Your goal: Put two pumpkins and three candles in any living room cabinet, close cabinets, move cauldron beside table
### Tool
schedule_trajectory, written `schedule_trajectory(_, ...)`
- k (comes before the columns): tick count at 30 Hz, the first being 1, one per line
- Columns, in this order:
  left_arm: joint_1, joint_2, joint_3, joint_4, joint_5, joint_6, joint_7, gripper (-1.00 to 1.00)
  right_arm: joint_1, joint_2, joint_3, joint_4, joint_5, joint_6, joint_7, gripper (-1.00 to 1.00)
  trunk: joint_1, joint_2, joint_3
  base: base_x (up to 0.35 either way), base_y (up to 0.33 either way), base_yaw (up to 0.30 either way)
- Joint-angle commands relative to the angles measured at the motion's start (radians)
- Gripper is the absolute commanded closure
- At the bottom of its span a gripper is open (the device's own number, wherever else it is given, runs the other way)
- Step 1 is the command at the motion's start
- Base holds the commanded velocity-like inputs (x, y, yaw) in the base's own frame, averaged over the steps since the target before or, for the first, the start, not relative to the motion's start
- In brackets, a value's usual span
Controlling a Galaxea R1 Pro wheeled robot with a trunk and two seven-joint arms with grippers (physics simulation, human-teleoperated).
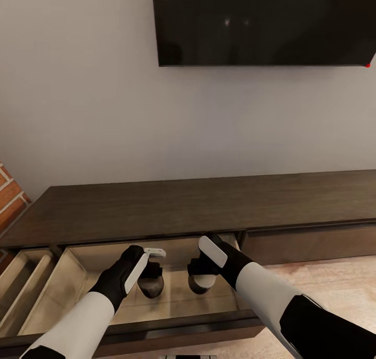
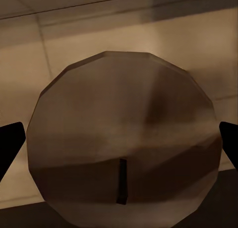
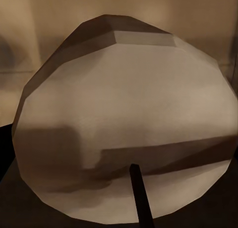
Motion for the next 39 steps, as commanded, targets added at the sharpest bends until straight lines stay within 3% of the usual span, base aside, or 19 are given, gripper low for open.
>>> schedule_trajectory(1, 0.0, 0.0, -0.003, -0.001, 0.01, 0.003, 0.007, 1.0, -0.001, 0.0, 0.004, 0.0, -0.011, -0.001, -0.01, 1.0, 0.0, 0.0, -0.001, 0.0, 0.0, 0.0)
schedule_trajectory(28, 0.0, 0.0, -0.004, -0.001, 0.01, 0.003, 0.006, 1.0, -0.001, 0.0, 0.004, -0.001, -0.01, -0.001, -0.01, 1.0, 0.0, 0.0, -0.001, 0.0, 0.0, 0.0)
schedule_trajectory(29, 0.0, 0.0, -0.004, -0.001, 0.01, 0.003, 0.006, 1.0, -0.001, 0.0, 0.004, 0.0, -0.01, -0.001, -0.01, -1.0, 0.0, 0.0, -0.001, 0.0, 0.0, 0.0)
schedule_trajectory(39, 0.0, 0.0, -0.004, -0.001, 0.01, 0.003, 0.006, 1.0, -0.001, 0.0, 0.004, 0.0, -0.011, 0.001, -0.009, -1.0, 0.0, 0.0, -0.001, 0.0, 0.0, 0.0)
